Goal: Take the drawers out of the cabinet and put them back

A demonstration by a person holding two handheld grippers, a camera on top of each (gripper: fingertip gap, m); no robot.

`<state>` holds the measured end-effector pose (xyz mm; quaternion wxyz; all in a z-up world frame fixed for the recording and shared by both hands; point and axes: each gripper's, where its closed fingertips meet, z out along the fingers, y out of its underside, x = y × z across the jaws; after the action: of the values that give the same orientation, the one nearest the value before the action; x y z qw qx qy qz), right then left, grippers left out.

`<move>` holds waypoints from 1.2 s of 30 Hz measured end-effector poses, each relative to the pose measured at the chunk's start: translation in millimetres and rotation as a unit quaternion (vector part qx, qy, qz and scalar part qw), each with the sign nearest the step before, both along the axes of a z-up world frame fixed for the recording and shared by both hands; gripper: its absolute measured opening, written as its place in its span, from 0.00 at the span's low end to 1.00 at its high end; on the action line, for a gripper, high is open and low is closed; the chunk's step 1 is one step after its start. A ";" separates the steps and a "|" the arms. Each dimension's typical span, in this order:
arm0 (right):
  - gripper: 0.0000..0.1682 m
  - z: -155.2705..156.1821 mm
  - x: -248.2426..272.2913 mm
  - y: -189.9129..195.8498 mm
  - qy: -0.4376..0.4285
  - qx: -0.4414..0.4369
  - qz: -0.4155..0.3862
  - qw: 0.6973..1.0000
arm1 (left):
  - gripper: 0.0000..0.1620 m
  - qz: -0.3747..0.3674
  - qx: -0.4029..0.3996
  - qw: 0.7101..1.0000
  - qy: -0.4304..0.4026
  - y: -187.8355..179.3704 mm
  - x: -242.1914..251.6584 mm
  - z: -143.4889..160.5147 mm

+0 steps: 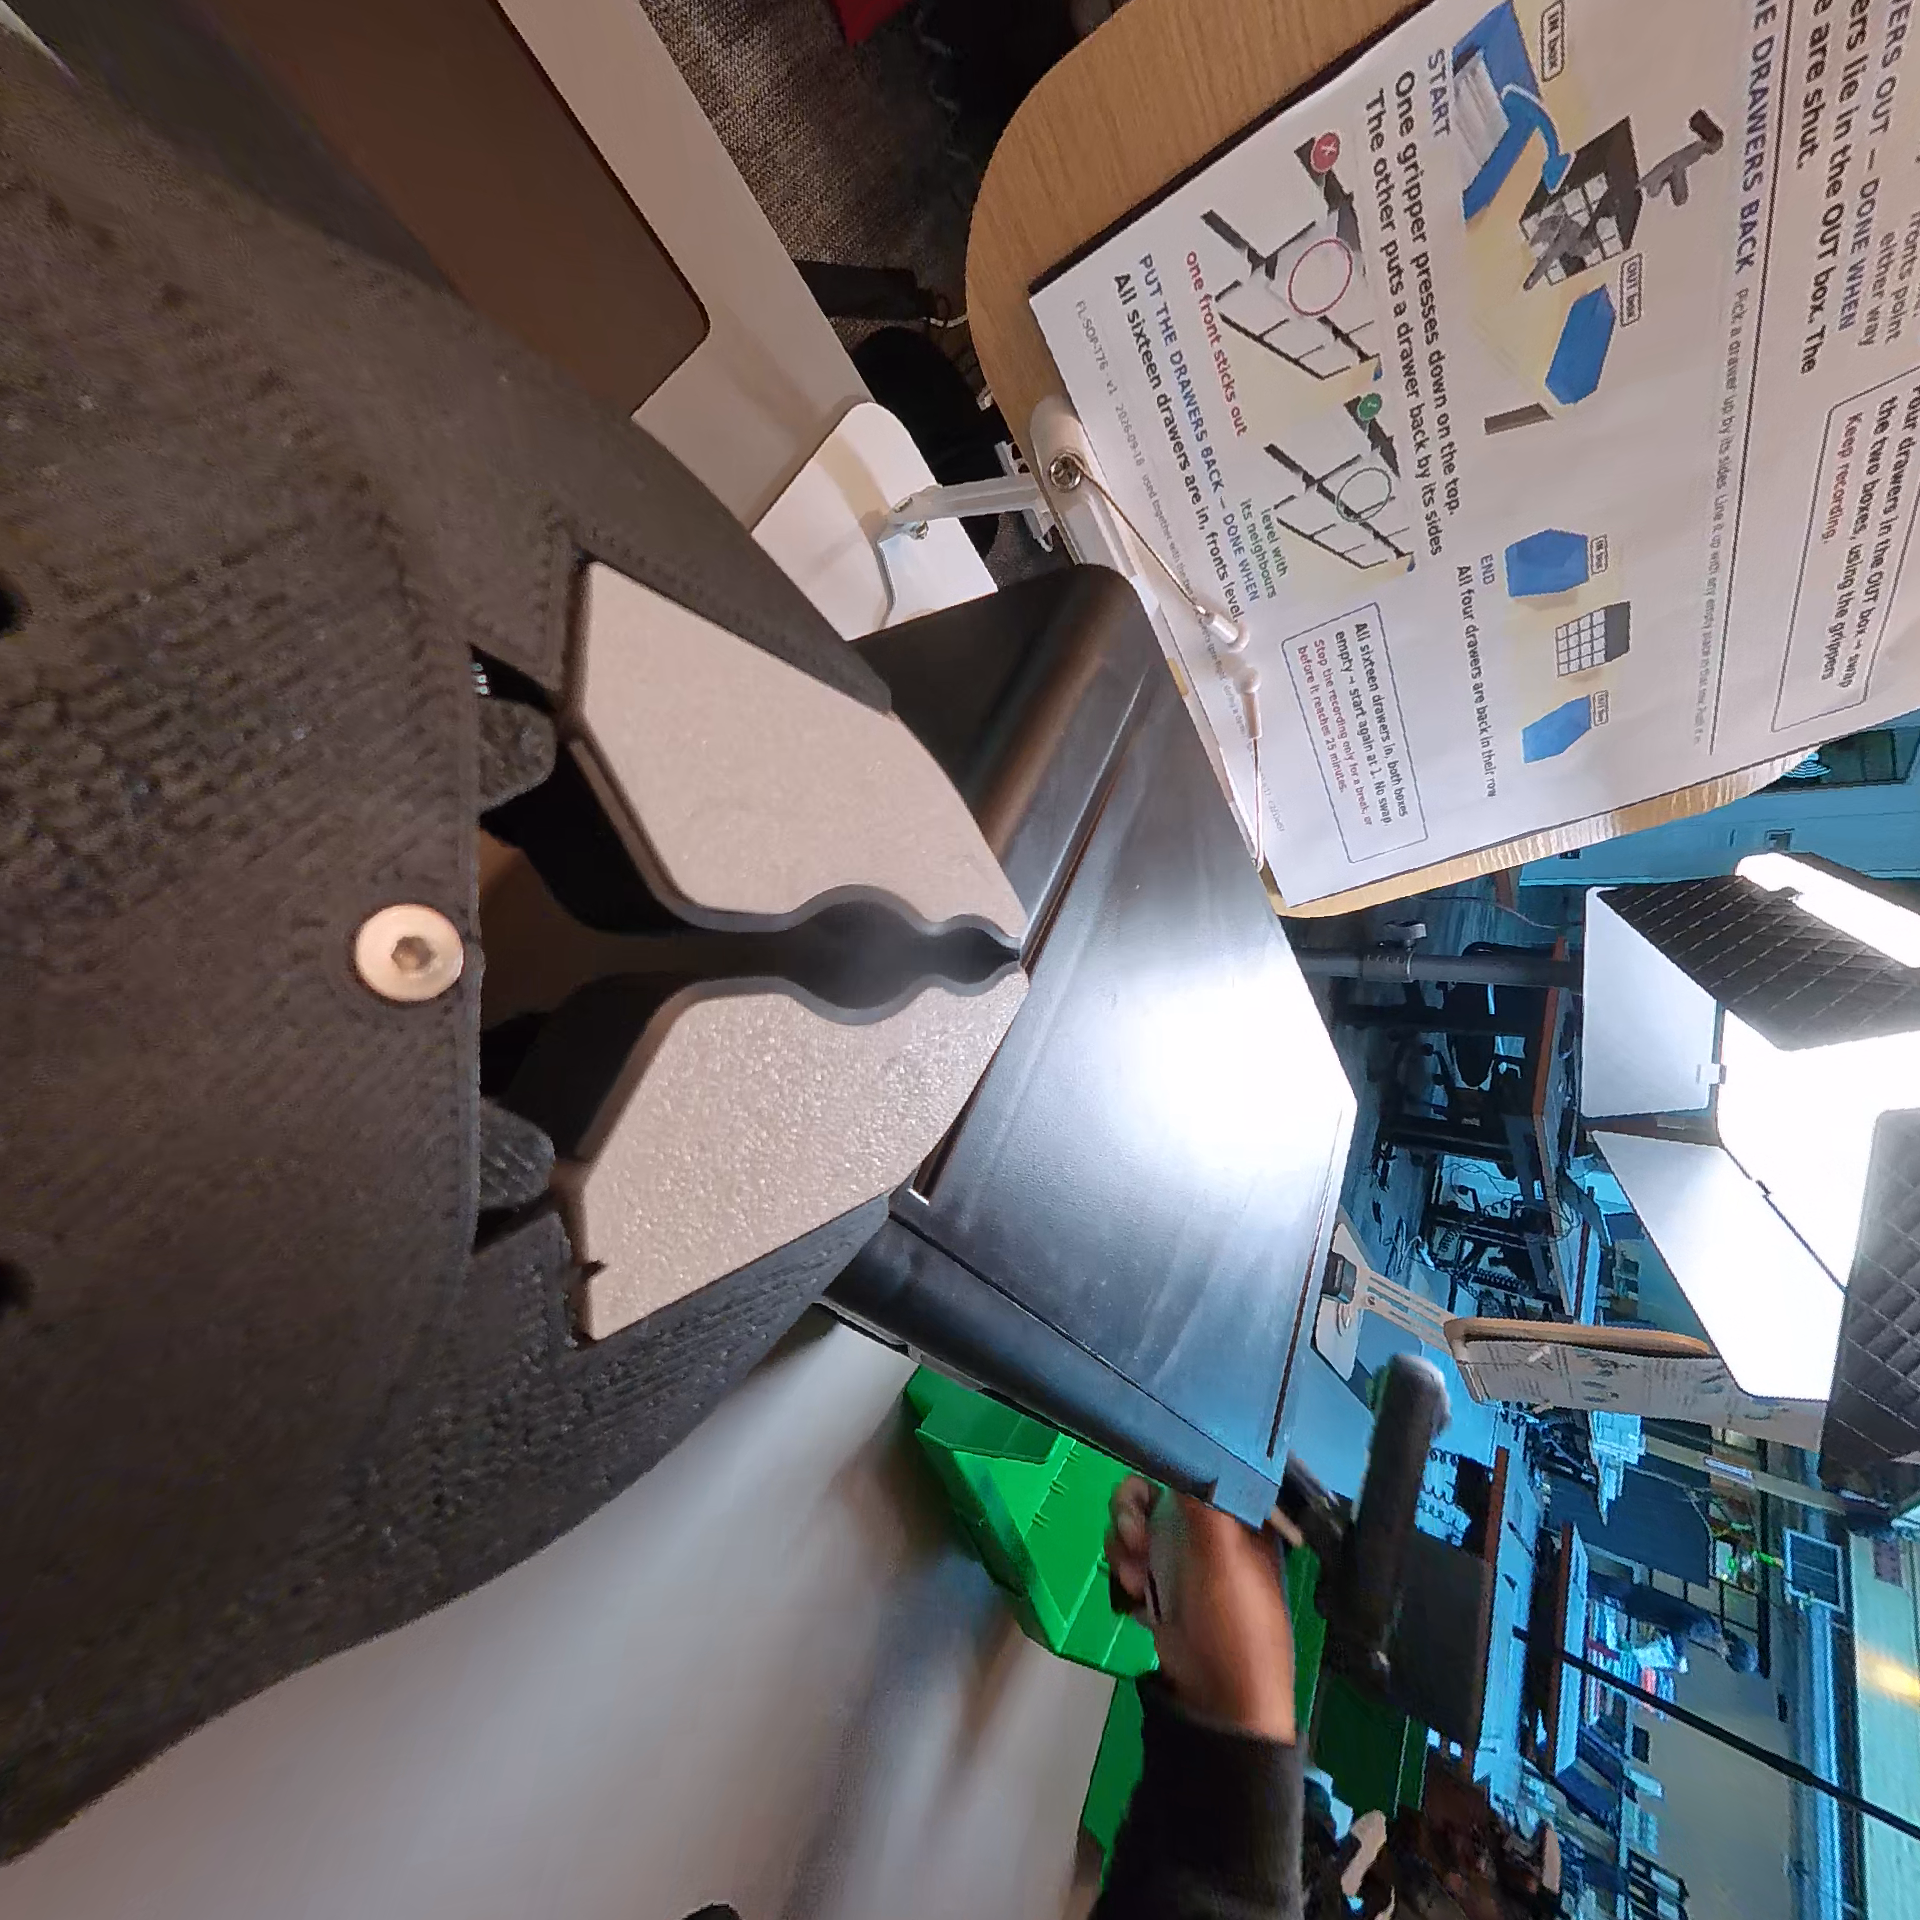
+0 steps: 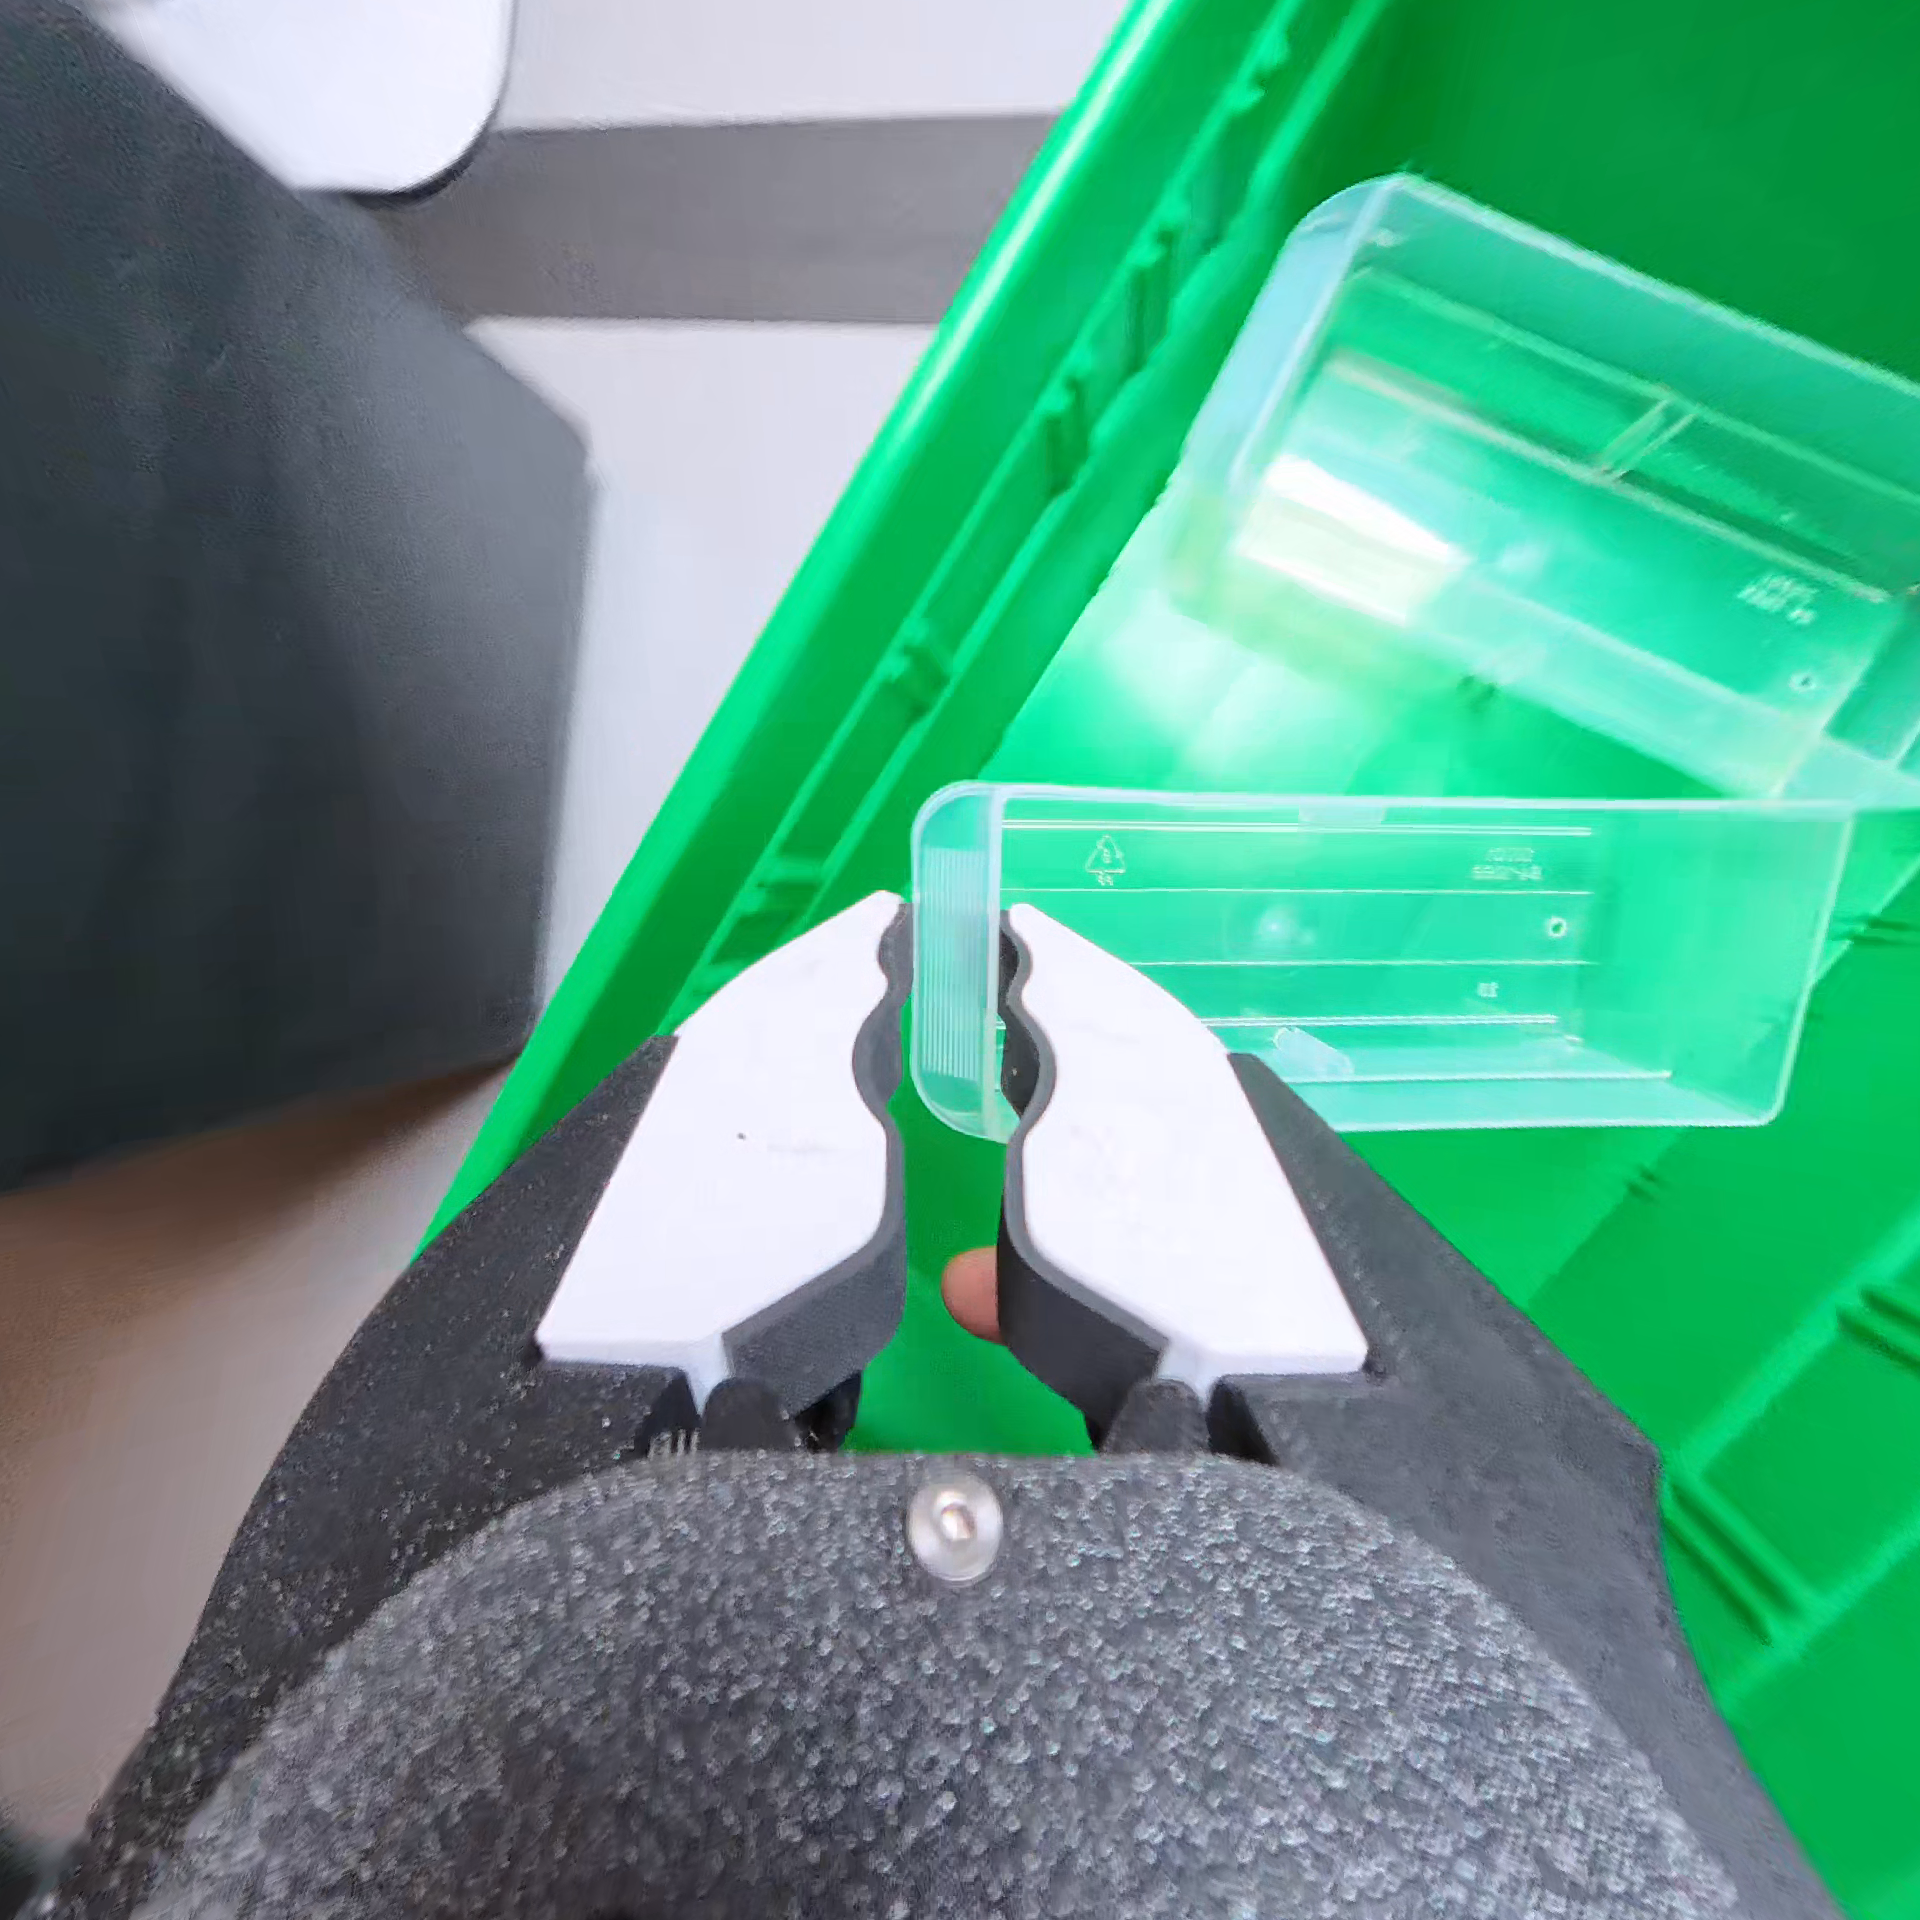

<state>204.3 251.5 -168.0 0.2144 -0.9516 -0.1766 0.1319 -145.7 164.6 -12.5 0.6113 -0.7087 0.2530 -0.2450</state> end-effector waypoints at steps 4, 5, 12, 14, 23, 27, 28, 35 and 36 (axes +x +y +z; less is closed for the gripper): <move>0.08 -18.6 -3.7 36.5 0.008 0.007 -0.048 0.999 | 0.00 -0.008 0.001 1.000 -0.009 -0.1 0.1 0.1; 0.09 -21.8 -4.4 41.8 0.004 0.006 -0.053 0.999 | 0.00 -0.010 0.000 1.000 -0.012 -0.1 0.3 0.1; 0.10 -29.7 -2.7 55.7 0.011 -0.015 -0.069 0.997 | 0.00 -0.012 0.000 1.000 -0.013 -0.1 0.4 0.1; 0.12 -30.8 -1.9 55.6 0.023 -0.025 -0.071 0.997 | 0.00 -0.013 -0.001 1.000 -0.015 -0.1 0.4 0.1; 0.15 40.3 -13.7 65.9 0.164 0.137 -0.038 0.976 | 0.00 -0.014 0.000 1.000 -0.016 0.0 0.5 0.1; 0.14 115.8 -33.3 29.4 0.171 0.338 0.052 0.924 | 0.00 -0.014 -0.001 1.000 -0.016 0.0 0.6 0.1; 0.14 133.1 -40.0 13.2 0.160 0.386 0.078 0.905 | 0.00 -0.014 -0.001 1.000 -0.016 0.0 0.6 0.2; 0.11 173.0 -114.8 -116.7 0.075 0.563 0.261 0.780 | 0.00 -0.011 -0.001 1.000 -0.010 -0.1 0.6 0.1; 0.11 162.6 -125.7 -125.0 0.038 0.572 0.285 0.768 | 0.00 -0.010 -0.001 1.000 -0.010 -0.1 0.6 0.0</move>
<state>78.6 126.5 -5.3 0.6784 -0.5529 -0.4737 0.0978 -145.1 164.4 -12.5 0.6107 -0.7040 0.2541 -0.2585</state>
